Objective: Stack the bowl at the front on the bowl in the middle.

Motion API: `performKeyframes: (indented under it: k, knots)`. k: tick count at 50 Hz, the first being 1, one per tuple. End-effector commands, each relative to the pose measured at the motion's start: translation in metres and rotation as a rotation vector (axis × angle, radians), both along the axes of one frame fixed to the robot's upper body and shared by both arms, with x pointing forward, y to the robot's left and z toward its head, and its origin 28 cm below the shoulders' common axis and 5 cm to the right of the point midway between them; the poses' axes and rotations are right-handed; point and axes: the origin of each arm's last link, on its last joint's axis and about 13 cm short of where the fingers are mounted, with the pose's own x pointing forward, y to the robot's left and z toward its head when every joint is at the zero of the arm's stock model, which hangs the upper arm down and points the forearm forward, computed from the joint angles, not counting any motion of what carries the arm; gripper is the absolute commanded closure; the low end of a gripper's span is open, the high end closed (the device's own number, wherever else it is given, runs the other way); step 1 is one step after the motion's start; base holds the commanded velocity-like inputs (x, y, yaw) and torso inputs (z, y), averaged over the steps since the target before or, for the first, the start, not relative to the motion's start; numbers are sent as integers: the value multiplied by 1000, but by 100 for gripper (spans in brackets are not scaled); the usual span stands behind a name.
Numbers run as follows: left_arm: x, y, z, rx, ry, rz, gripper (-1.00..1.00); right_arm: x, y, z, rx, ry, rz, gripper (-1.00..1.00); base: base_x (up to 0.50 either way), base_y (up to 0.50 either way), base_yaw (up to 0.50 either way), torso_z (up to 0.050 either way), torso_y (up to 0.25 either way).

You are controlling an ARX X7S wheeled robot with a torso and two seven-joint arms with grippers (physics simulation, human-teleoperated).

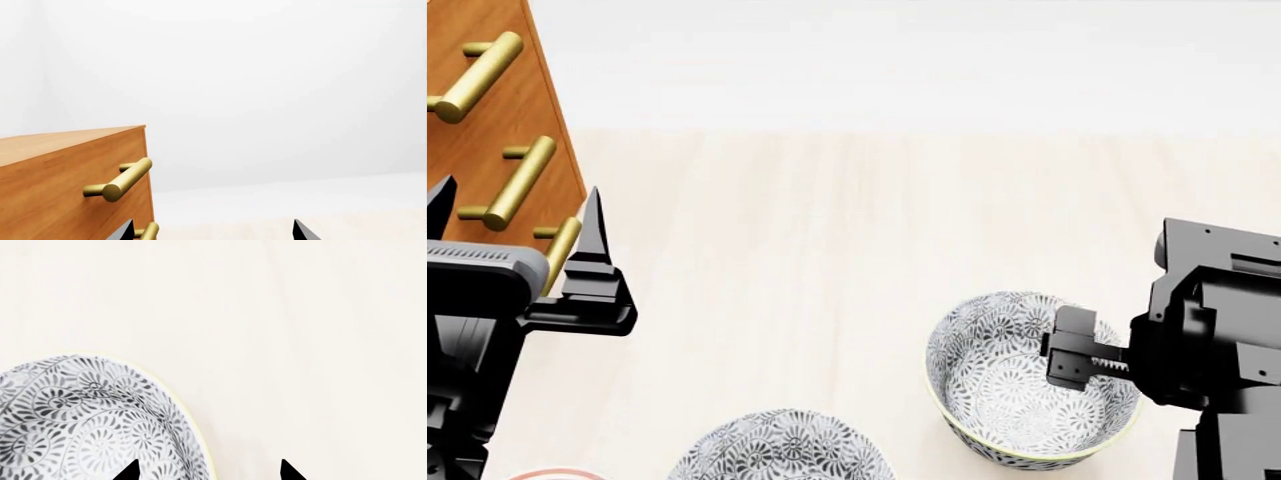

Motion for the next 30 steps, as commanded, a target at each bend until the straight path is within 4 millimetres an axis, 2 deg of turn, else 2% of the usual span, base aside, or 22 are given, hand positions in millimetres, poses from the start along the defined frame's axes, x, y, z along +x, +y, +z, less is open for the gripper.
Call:
performKeyframes:
  k: [1,18,19,30]
  knots:
    - [-1,0,1,0,1,-3,-100,-3,1,-12,-10,30,7,-100,0,0,0,0,0]
    - [-3,-1,3,3,2,-4,-100,-5,5,-21,-54,60,29,-100,0,0,0,0,0]
    - [-3,-1,3,3,1,-4,-100,-4,5,-21,-62,56,28,100,0,0,0,0,0]
    - [-2,-1,2,2,3,-5,-100,-4,5,-21,-62,51,34,100,1,0,1,0,0]
